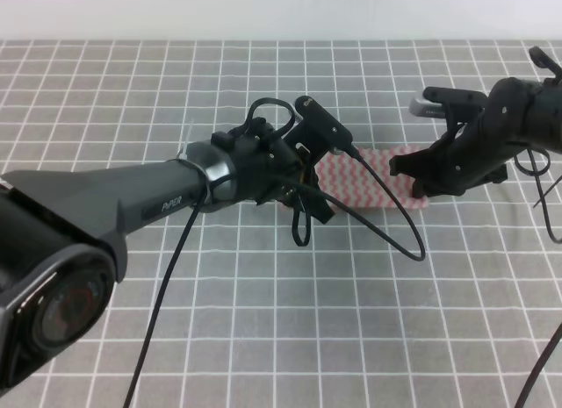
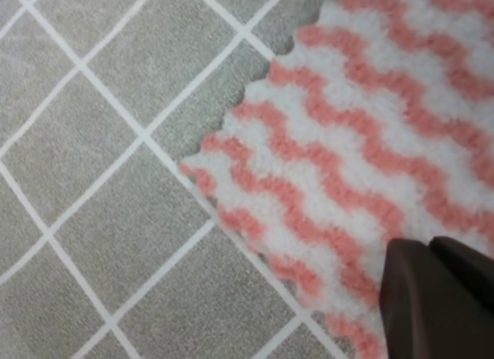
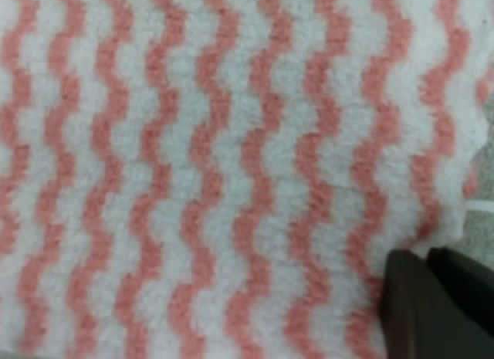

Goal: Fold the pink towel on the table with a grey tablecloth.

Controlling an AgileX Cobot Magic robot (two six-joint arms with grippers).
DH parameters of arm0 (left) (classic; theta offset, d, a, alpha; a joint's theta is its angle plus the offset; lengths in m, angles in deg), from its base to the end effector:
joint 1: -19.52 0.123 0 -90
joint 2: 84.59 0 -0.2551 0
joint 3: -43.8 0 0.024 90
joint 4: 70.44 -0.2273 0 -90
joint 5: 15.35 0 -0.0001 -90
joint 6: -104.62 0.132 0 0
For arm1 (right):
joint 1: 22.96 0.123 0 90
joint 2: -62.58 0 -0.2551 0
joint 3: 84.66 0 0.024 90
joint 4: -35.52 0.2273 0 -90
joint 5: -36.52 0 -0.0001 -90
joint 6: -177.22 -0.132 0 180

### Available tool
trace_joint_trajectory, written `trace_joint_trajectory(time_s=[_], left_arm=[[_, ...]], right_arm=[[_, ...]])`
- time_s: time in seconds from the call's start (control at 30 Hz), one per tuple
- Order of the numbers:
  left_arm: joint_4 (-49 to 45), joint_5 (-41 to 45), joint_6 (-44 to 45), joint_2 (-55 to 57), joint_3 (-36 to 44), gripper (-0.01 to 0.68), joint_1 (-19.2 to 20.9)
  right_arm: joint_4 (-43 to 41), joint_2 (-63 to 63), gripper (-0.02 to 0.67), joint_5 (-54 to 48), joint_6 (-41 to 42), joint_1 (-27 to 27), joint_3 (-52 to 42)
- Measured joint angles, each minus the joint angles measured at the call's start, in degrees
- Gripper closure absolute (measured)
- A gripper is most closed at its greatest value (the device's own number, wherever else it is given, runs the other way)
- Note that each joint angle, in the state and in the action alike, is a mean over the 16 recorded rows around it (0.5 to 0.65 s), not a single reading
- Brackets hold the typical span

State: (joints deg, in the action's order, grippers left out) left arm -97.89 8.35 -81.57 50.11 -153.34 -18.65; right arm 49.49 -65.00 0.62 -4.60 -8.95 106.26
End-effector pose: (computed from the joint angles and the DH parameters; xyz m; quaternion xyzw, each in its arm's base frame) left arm 0.3904 -0.2757 0.1227 0.4191 0.8333 0.0284 0.3595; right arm 0.4139 0.1226 0.1295 -0.0240 0.9672 0.1242 0.2204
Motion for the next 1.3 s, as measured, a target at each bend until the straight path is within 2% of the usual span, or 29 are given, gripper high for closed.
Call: trace_joint_trajectory(time_s=[0.13, 0.7, 1.3], left_arm=[[-0.27, 0.13, 0.06, 0.06, 0.00, 0.670, -0.01], [-3.09, 1.96, 0.04, -3.77, -0.01, 0.670, 0.47], [-3.93, 9.06, 0.03, -17.17, -0.01, 0.670, 5.56]], right_arm=[[0.38, 0.91, 0.660, -1.42, 1.53, 0.05, 1.43], [7.12, 2.21, 0.664, -5.86, 10.65, 2.29, 5.82], [10.10, 1.63, 0.663, -2.57, 11.02, 6.87, 6.10]])
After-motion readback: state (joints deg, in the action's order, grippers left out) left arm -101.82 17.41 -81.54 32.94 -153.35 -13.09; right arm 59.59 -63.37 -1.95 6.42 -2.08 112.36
